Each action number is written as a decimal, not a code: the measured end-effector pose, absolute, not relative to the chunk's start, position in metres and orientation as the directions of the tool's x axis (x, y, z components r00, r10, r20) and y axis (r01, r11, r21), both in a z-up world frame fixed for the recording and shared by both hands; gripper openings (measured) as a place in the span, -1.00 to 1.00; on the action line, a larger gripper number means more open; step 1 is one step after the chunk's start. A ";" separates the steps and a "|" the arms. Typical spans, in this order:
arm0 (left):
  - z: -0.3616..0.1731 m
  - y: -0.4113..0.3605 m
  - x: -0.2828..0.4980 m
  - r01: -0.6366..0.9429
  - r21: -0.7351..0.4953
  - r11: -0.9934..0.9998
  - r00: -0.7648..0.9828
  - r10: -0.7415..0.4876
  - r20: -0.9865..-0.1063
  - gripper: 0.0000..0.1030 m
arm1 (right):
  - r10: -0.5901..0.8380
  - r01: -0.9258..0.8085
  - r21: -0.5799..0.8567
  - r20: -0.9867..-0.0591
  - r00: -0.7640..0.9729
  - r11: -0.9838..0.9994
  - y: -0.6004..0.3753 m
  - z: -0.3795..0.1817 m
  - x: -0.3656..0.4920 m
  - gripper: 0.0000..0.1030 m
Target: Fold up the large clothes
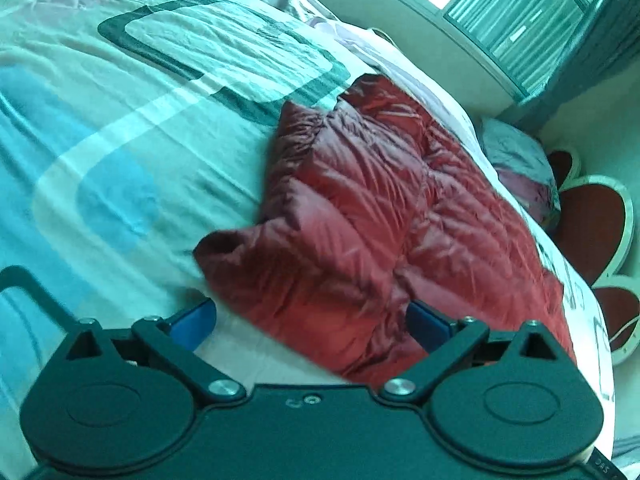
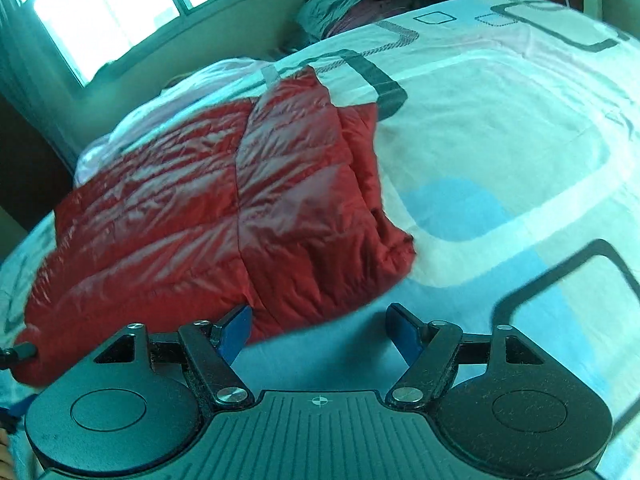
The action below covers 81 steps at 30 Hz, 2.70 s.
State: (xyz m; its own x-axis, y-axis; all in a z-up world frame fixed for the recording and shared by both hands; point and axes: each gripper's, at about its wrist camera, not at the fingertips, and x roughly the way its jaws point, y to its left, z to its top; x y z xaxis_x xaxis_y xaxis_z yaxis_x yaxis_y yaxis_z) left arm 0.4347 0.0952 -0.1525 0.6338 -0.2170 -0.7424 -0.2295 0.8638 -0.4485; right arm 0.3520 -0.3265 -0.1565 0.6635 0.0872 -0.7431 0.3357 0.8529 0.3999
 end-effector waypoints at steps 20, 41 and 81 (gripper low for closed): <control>-0.136 0.097 0.441 -0.231 -0.449 0.863 0.654 -0.204 -0.729 -0.68 | 0.134 0.281 0.466 -0.677 0.723 0.839 -0.338 -0.142 0.373 -0.61; -0.128 0.157 0.227 -0.094 -0.446 0.890 0.562 -0.322 -0.762 -0.68 | 0.126 0.341 0.445 -0.741 0.660 0.828 -0.307 -0.121 0.149 -0.63; -0.131 0.146 0.232 -0.113 -0.309 0.944 0.595 -0.184 -0.782 0.40 | 0.079 -0.001 0.120 -0.653 0.753 0.993 -0.182 -0.103 0.178 -0.16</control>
State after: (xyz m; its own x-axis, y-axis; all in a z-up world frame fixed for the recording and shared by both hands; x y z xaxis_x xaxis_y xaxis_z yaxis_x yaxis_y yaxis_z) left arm 0.2315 0.1464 -0.1312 0.5952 -0.1842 -0.7822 -0.1132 0.9445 -0.3085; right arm 0.1780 -0.1823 -0.1029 0.7532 0.0793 -0.6530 -0.0005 0.9928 0.1200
